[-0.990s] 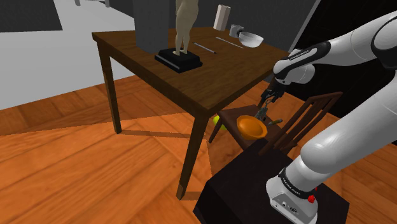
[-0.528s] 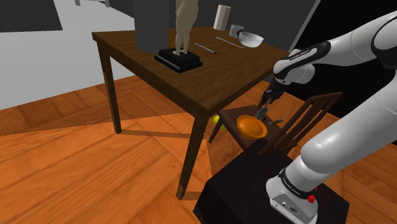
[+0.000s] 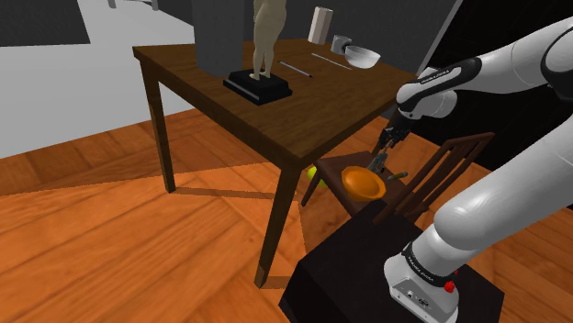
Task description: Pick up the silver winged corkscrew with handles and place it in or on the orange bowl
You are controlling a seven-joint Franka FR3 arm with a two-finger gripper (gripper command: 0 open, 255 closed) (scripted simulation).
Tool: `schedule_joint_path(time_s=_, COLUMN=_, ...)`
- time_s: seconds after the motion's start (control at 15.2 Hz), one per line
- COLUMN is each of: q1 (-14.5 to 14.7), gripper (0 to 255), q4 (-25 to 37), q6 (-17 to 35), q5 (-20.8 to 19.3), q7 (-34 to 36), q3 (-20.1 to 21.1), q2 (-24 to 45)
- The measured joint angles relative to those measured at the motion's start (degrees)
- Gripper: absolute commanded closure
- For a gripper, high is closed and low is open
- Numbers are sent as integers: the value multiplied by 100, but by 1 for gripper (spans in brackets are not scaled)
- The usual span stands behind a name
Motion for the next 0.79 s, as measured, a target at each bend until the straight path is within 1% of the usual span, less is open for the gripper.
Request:
schedule_joint_path(time_s=0.26, q1=-37, gripper=255, q4=102, q6=-326, q5=-148, q7=107, q3=42, q2=-248)
schedule_joint_path(time_s=0.79, q1=-76, gripper=255, q4=437, q6=-1016, q5=-321, q7=269, q3=151, q2=-635)
